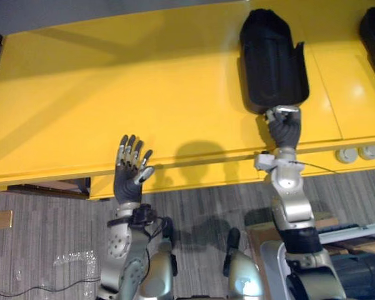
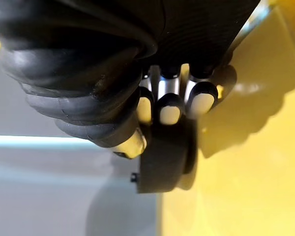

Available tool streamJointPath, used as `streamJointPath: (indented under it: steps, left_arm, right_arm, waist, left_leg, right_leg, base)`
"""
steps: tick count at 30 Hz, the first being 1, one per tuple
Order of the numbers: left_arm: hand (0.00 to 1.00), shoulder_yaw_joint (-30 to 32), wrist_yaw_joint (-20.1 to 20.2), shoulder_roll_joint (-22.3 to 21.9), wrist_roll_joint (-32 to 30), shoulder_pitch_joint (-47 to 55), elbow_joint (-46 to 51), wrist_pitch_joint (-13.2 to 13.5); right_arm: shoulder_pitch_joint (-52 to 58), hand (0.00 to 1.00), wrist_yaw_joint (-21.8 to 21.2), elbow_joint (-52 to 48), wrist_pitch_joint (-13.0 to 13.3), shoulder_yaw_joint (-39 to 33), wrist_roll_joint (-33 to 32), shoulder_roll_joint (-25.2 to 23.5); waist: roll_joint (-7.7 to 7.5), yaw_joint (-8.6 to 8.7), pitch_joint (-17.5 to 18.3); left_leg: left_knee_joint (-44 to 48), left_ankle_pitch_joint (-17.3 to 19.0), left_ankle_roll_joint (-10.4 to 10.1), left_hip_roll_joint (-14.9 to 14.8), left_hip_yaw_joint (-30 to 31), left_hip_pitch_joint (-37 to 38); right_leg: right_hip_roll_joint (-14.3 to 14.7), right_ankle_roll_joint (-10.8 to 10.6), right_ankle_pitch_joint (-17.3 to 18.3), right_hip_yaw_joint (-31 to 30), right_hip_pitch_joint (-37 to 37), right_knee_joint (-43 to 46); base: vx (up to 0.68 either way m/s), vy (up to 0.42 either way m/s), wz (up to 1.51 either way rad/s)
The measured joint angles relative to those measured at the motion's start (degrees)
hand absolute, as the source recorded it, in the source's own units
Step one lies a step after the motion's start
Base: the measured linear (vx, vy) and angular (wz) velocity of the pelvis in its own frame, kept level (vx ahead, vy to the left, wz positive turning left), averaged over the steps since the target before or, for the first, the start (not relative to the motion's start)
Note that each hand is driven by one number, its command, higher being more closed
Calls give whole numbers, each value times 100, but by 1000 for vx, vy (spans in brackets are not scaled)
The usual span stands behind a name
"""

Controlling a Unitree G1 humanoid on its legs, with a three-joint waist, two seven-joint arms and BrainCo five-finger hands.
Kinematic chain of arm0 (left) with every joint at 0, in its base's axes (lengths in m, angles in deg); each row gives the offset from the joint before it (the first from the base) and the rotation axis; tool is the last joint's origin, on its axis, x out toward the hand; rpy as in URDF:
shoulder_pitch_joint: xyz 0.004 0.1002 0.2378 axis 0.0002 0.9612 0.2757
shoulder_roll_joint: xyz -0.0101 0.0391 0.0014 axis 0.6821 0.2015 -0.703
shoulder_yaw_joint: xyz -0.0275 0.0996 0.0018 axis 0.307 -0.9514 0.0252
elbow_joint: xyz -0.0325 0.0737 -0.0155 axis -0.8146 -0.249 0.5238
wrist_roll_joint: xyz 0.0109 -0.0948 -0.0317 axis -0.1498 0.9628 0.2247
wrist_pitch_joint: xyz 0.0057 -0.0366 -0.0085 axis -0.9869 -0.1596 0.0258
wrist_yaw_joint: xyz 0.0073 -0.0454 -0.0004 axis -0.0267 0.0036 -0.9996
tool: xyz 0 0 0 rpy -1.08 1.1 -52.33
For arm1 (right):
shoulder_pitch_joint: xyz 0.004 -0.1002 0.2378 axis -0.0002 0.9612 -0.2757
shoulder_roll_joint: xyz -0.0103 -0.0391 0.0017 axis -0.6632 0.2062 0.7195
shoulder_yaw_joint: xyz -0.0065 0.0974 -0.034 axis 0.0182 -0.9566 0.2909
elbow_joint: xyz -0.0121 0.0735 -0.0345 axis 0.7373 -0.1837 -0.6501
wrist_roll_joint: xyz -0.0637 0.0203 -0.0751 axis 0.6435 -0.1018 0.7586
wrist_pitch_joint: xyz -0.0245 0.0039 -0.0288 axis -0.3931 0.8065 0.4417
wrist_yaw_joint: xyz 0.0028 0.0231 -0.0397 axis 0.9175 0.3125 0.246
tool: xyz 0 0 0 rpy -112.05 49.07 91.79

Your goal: Walk over and take plastic housings, then place them on the shelf

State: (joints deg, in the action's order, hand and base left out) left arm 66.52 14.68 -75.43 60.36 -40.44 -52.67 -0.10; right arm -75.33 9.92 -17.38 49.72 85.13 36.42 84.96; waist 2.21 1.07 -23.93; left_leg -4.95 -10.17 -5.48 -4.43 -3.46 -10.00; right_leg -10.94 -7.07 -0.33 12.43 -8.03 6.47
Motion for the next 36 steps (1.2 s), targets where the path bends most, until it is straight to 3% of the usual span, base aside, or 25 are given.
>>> streamJointPath:
  steps: [21,25,28,31,32,36]
  left_arm:
    - [0,49,45,-70,13,-82,26,139]
    - [0,10,62,-71,168,11,50,174]
    - [0,7,122,-71,166,217,198,203]
    - [0,6,181,-74,161,327,203,202]
    - [0,-2,237,-78,160,418,207,201]
    - [0,-109,356,-78,98,510,209,178]
  right_arm:
    - [-645,100,109,365,91,-191,114,248]
    - [460,100,103,-701,197,-179,130,30]
    - [1782,100,-70,-1703,442,-64,126,-199]
    - [2373,100,-259,-2097,604,71,126,-307]
    - [2618,0,-356,-2199,721,166,125,-363]
    - [3190,0,-513,-2373,920,310,89,-580]
  waist:
    - [85,-11,-271]
    - [80,-14,-268]
    - [26,17,90]
    - [-77,91,443]
    - [-142,113,695]
    - [-320,116,1224]
  left_leg:
    - [-3,-34,8,12,33,0]
    - [-11,-22,-3,18,38,194]
    - [-15,40,-18,-9,-3,246]
    - [-19,133,-19,-6,-53,446]
    - [-19,202,-18,-19,-125,524]
    - [-19,306,-32,-75,-397,764]
  right_leg:
    - [-12,-3,-2,34,12,14]
    - [-4,-50,-36,110,314,-116]
    - [27,-56,-39,157,442,-258]
    - [28,-72,-51,147,678,-382]
    - [38,-72,-50,114,754,-440]
    - [86,-69,-48,-158,837,-515]
  base:
    - [0,0,0]
    - [32,-10,6]
    - [51,-18,2]
    - [74,-14,-9]
    - [61,-6,-29]
    - [30,-6,-33]
